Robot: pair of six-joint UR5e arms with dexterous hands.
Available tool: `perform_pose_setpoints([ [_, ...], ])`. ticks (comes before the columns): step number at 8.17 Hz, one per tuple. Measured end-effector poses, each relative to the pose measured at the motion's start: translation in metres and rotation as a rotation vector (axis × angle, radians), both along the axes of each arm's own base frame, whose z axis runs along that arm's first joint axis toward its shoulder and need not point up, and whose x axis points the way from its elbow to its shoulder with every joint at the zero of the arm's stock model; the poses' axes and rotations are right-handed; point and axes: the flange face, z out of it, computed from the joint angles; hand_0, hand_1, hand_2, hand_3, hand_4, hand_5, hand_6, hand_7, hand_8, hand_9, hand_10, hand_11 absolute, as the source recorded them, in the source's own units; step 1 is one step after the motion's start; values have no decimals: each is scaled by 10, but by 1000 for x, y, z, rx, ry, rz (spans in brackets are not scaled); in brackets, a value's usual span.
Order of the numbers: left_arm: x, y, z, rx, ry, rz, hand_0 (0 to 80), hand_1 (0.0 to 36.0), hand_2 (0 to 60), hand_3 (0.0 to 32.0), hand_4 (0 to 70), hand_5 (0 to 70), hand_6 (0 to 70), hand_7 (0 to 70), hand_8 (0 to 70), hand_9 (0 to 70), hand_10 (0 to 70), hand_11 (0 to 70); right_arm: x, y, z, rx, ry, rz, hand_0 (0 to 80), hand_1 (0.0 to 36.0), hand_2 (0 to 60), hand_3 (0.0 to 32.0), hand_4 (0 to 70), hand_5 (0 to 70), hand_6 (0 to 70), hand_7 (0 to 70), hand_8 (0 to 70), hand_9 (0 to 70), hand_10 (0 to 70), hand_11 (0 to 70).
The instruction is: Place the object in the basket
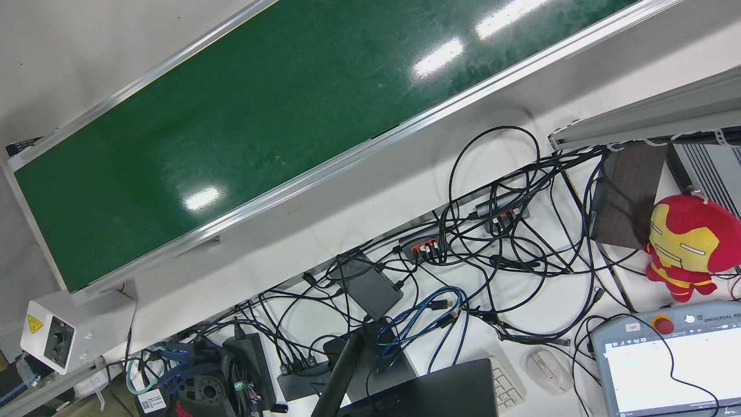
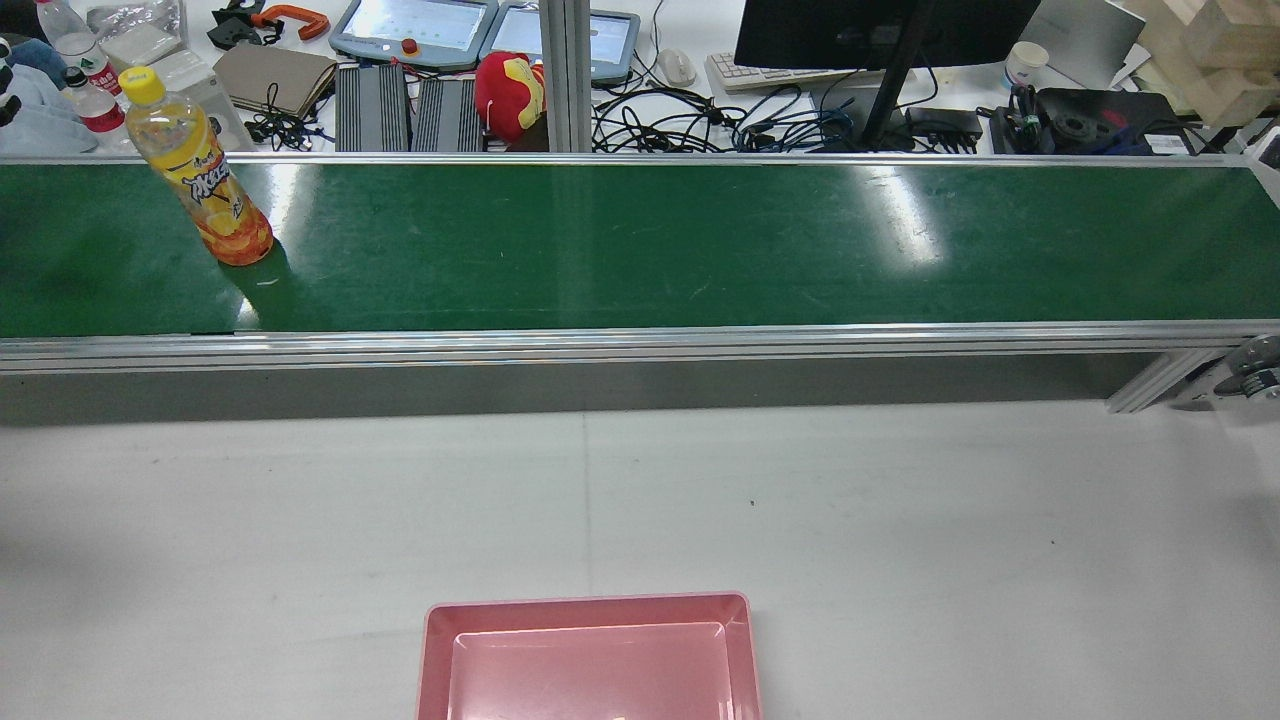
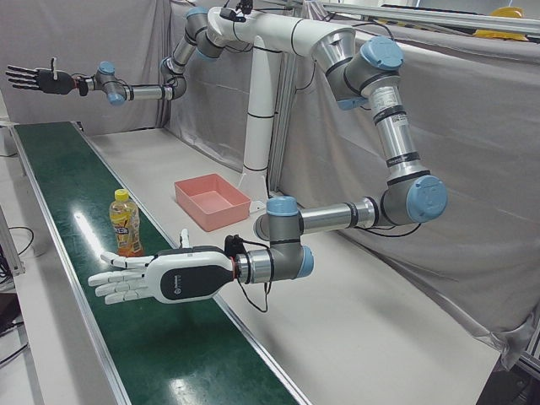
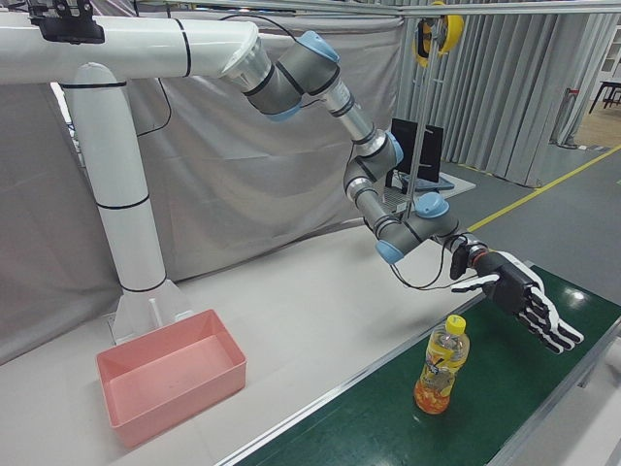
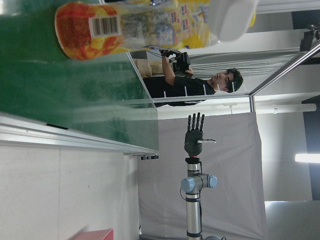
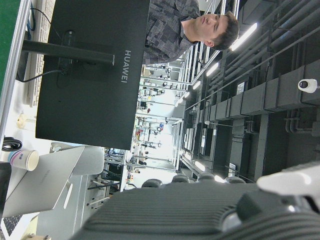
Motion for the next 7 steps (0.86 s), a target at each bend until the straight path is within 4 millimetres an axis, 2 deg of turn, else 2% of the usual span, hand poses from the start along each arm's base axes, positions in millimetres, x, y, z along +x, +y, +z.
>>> perform_pose_setpoints([
  [3, 29, 1, -22, 6, -20, 41, 800, 111, 0, 4, 92, 185, 0, 0, 25, 21, 13, 51, 0, 0, 0, 0, 0, 0, 0, 0, 0, 0, 0, 0, 0, 0, 0, 0, 0, 0],
  [5, 60, -13, -52, 22, -36, 66, 800, 100, 0, 4, 80, 185, 0, 0, 28, 26, 20, 59, 0, 0, 0, 0, 0, 0, 0, 0, 0, 0, 0, 0, 0, 0, 0, 0, 0, 0],
  [7, 89, -17, -68, 26, -14, 29, 800, 96, 0, 8, 77, 196, 0, 0, 22, 19, 15, 51, 0, 0, 0, 0, 0, 0, 0, 0, 0, 0, 0, 0, 0, 0, 0, 0, 0, 0],
])
